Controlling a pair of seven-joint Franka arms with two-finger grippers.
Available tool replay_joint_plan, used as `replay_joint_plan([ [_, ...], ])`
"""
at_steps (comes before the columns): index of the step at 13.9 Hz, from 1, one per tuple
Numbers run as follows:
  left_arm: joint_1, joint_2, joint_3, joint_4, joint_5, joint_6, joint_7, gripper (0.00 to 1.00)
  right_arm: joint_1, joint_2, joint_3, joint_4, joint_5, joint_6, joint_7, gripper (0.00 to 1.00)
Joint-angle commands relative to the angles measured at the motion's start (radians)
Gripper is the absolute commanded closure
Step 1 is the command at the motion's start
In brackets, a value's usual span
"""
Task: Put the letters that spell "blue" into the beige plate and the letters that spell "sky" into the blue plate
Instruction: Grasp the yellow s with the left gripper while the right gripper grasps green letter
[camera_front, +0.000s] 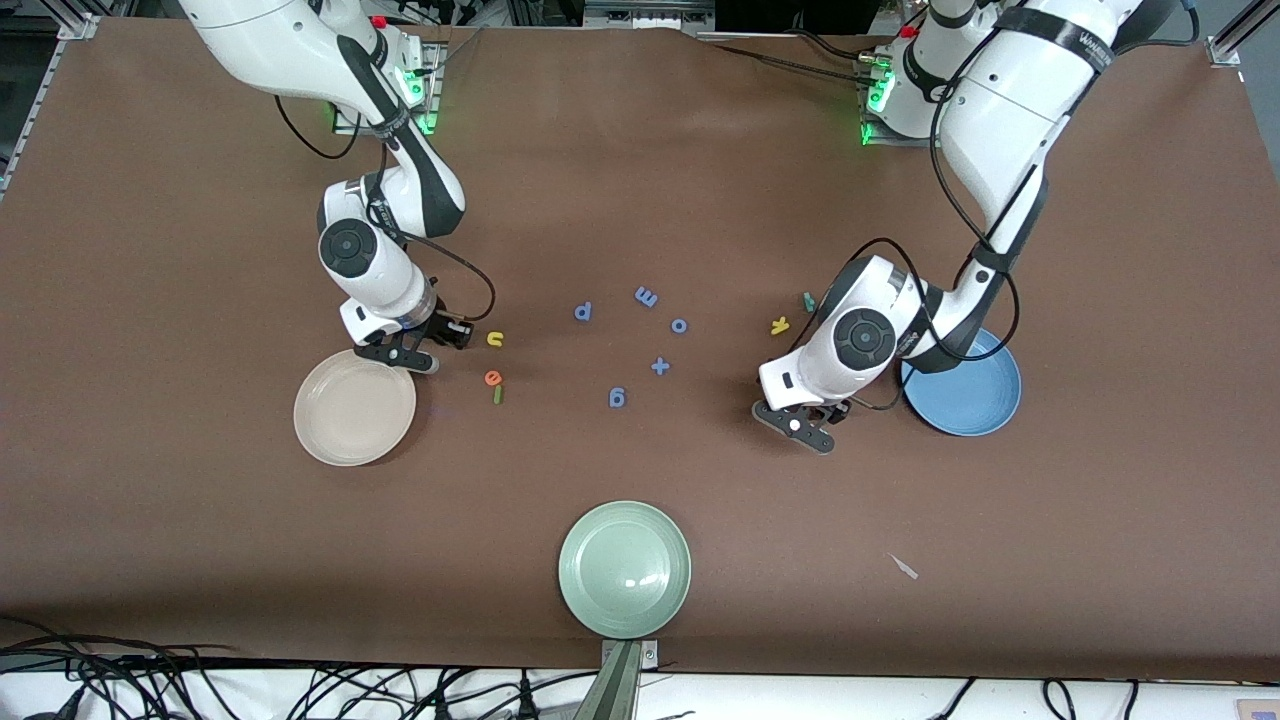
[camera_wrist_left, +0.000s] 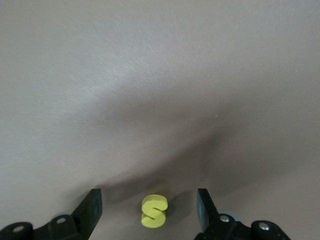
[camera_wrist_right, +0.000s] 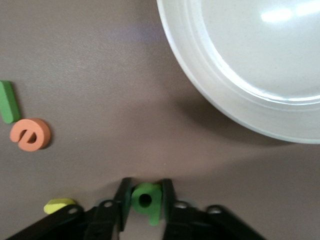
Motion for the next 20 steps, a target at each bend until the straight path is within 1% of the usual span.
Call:
replay_joint_plan([
  [1, -0.008, 0.009, 0.004, 0.007, 0.031, 0.001, 0.016, 0.14, 0.004, -0.003, -0.003, -0.007, -0.007, 0.012, 0.006, 1.00],
  [2, -0.002, 0.006, 0.003, 0.007, 0.031, -0.003, 0.016, 0.14, 0.003, -0.015, -0.006, -0.001, -0.007, -0.001, -0.002, 1.00],
  [3, -0.002, 0.004, 0.004, 0.005, 0.029, -0.008, 0.016, 0.14, 0.003, -0.031, -0.014, 0.019, -0.007, -0.053, -0.010, 1.00],
  [5, 0.002, 0.003, 0.004, 0.004, 0.031, -0.011, 0.018, 0.15, 0.003, -0.046, -0.046, 0.127, -0.007, -0.232, -0.052, 1.00],
  [6, 0.004, 0.001, 0.004, 0.001, 0.031, -0.011, 0.019, 0.15, 0.001, -0.045, -0.071, 0.189, -0.007, -0.320, -0.091, 1.00],
  [7, 0.005, 0.001, 0.004, -0.001, 0.031, -0.011, 0.019, 0.17, 0.000, -0.042, -0.101, 0.226, -0.007, -0.380, -0.141, 1.00],
  [9, 0.015, -0.012, 0.003, -0.022, 0.031, -0.011, 0.038, 0.19, -0.011, -0.034, -0.150, 0.248, -0.007, -0.394, -0.255, 1.00],
  [10, 0.016, -0.016, 0.003, -0.028, 0.031, -0.011, 0.039, 0.22, -0.014, -0.028, -0.183, 0.251, -0.007, -0.389, -0.319, 1.00],
  [11, 0.016, -0.017, 0.003, -0.028, 0.031, -0.011, 0.038, 0.25, -0.031, -0.020, -0.198, 0.251, -0.005, -0.377, -0.379, 1.00],
  [13, 0.016, -0.023, 0.003, -0.030, 0.031, -0.013, 0.036, 0.36, -0.079, 0.000, -0.198, 0.252, -0.003, -0.339, -0.453, 1.00],
  [14, 0.016, -0.025, 0.003, -0.038, 0.029, -0.013, 0.026, 0.43, -0.086, 0.015, -0.198, 0.252, -0.002, -0.321, -0.468, 0.97],
  [15, 0.015, -0.029, 0.003, -0.041, 0.029, -0.014, 0.015, 0.51, -0.094, 0.024, -0.198, 0.252, -0.002, -0.308, -0.484, 0.92],
  [16, 0.013, -0.032, 0.003, -0.041, 0.029, -0.023, 0.000, 0.55, -0.097, 0.029, -0.198, 0.251, 0.000, -0.305, -0.485, 0.88],
  [17, 0.009, -0.034, 0.001, -0.041, 0.029, -0.029, -0.008, 0.61, -0.099, 0.029, -0.198, 0.252, 0.001, -0.305, -0.485, 0.78],
  [18, 0.008, -0.034, 0.001, -0.041, 0.029, -0.029, -0.014, 0.66, -0.102, 0.031, -0.197, 0.251, 0.004, -0.305, -0.485, 0.76],
  [19, 0.007, -0.037, 0.001, -0.041, 0.029, -0.029, -0.022, 0.70, -0.100, 0.031, -0.195, 0.251, 0.009, -0.307, -0.484, 0.69],
  [20, 0.005, -0.037, 0.001, -0.041, 0.029, -0.029, -0.024, 0.76, -0.099, 0.031, -0.194, 0.251, 0.010, -0.307, -0.478, 0.62],
])
